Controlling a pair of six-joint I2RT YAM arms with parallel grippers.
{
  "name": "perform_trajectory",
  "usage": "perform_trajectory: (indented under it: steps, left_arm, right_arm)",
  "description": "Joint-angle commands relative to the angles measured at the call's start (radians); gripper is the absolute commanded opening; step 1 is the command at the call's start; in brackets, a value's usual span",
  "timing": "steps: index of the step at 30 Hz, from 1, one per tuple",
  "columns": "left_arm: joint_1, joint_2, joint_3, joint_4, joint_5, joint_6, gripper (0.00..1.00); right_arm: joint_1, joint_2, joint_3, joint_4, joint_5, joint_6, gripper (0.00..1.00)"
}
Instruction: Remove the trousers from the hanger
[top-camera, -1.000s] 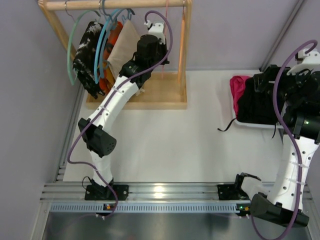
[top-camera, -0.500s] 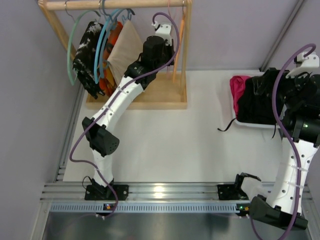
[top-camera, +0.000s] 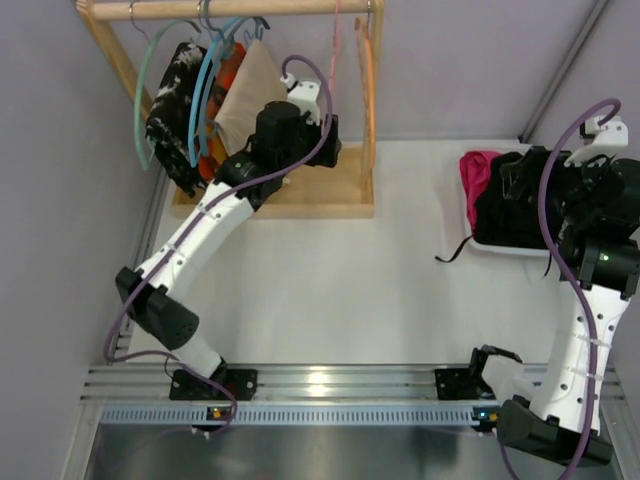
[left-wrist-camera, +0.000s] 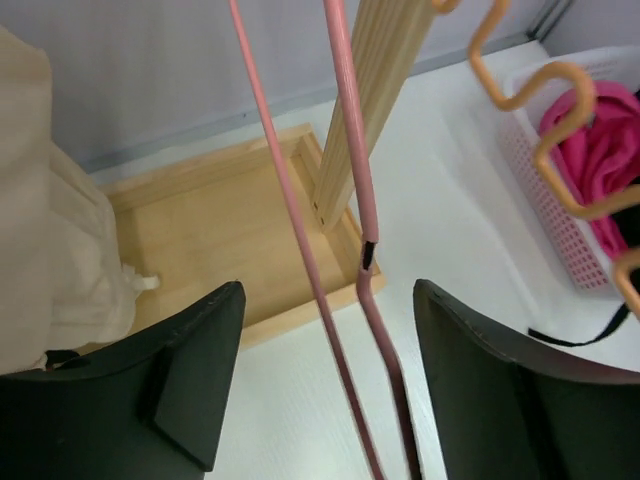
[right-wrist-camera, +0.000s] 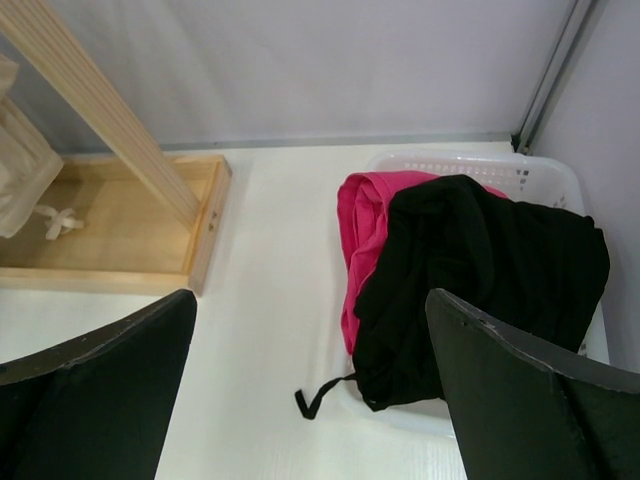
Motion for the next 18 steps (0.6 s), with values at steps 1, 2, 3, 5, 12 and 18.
perform_trajectory:
  steps: [1, 2, 3, 5, 12, 18]
  left_arm:
    - [0.009, -0.238, -0.127, 0.056, 0.133, -0.019, 0.8]
    - [0.009, -0.239, -0.128, 0.056, 0.133, -0.019, 0.8]
    - [0.009, -0.284, -0.172, 0.056, 0.177, -0.022, 0.83]
    - [0.009, -0.332, -0.212, 0.056, 0.247, -0.037, 0.88]
    - [0.127, -0.498, -0.359, 0.016, 0.559, -0.097, 0.98]
    - [0.34, -0.567, -0.463, -0.146, 0.647, -0.059, 0.99]
  right_arm:
    - [-0.013, -0.024, -0.015, 0.051, -0.018, 0.0, 0.99]
    - [-0.013, -0.025, -0.016, 0.051, -0.019, 0.0, 0.99]
    - [-0.013, -0.025, -0.019, 0.055, -0.021, -0.001, 0.99]
    - [-0.013, -0.028, -0.029, 0.057, -0.027, -0.006, 0.99]
    - [-0.013, -0.04, -0.065, 0.039, -0.081, -0.074, 0.99]
    - [-0.013, 0.019, -0.036, -0.144, -0.252, -0.183, 0.99]
